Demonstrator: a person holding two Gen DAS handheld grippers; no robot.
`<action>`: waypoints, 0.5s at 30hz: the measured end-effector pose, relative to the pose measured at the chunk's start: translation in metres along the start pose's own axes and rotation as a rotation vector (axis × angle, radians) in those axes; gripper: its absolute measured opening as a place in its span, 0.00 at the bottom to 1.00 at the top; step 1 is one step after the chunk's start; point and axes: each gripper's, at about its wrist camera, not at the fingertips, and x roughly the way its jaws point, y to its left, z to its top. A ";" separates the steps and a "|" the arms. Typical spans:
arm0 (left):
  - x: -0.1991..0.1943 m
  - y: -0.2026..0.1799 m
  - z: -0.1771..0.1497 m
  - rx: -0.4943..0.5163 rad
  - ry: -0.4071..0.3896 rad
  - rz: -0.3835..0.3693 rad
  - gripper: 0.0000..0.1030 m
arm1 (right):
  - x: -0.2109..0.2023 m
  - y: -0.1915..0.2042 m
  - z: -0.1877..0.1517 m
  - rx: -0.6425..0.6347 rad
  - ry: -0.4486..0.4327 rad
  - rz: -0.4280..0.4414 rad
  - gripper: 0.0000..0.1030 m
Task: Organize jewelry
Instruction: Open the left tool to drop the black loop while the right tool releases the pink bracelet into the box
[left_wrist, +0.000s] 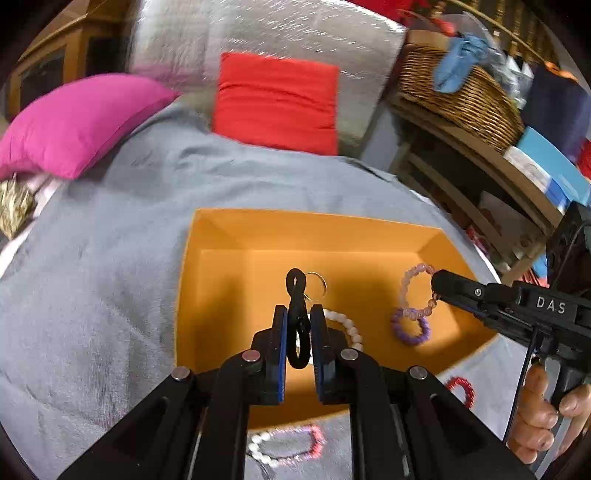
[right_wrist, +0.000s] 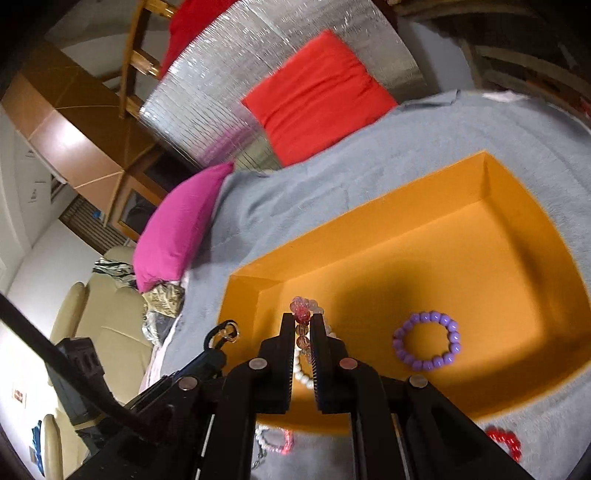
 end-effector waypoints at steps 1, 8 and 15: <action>0.005 0.002 0.001 -0.006 0.013 0.010 0.12 | 0.007 -0.001 0.002 0.010 0.010 -0.002 0.09; 0.032 0.007 -0.006 -0.022 0.115 0.066 0.12 | 0.044 -0.012 0.008 0.034 0.055 -0.079 0.09; 0.032 0.003 -0.012 0.006 0.124 0.139 0.36 | 0.046 -0.027 0.010 0.074 0.038 -0.135 0.14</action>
